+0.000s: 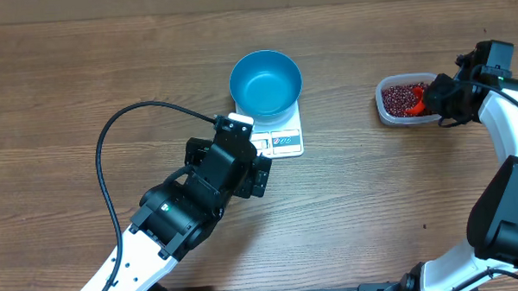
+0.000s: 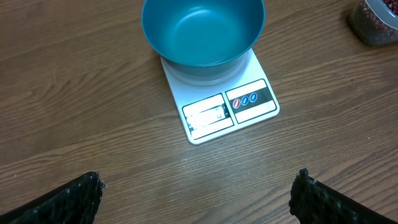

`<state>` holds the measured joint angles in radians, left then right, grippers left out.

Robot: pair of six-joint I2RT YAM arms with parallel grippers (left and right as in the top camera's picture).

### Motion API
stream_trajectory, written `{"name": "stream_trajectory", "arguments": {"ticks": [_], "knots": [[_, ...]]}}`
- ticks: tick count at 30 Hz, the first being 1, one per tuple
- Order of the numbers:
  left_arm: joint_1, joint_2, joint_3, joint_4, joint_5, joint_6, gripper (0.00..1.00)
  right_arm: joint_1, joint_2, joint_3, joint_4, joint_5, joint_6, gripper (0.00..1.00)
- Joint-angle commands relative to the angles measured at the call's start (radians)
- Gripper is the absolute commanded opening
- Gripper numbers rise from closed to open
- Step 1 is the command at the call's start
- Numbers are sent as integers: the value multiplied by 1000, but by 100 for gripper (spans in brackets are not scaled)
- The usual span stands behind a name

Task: Scoop item into bowl and weigh 150g on scale
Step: 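Drag the red cup through the beans to scoop with the right gripper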

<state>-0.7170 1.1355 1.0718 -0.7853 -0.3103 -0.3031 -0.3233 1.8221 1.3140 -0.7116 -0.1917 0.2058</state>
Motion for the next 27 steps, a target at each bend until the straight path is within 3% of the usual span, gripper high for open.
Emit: {"name": "stream_trajectory", "arguments": {"ticks": [1, 27], "knots": [[11, 9, -4, 3, -4, 8, 99, -23, 39, -45, -33, 74, -26, 4], [11, 9, -4, 3, -4, 8, 100, -22, 39, -45, 6, -373, -134, 4]]}}
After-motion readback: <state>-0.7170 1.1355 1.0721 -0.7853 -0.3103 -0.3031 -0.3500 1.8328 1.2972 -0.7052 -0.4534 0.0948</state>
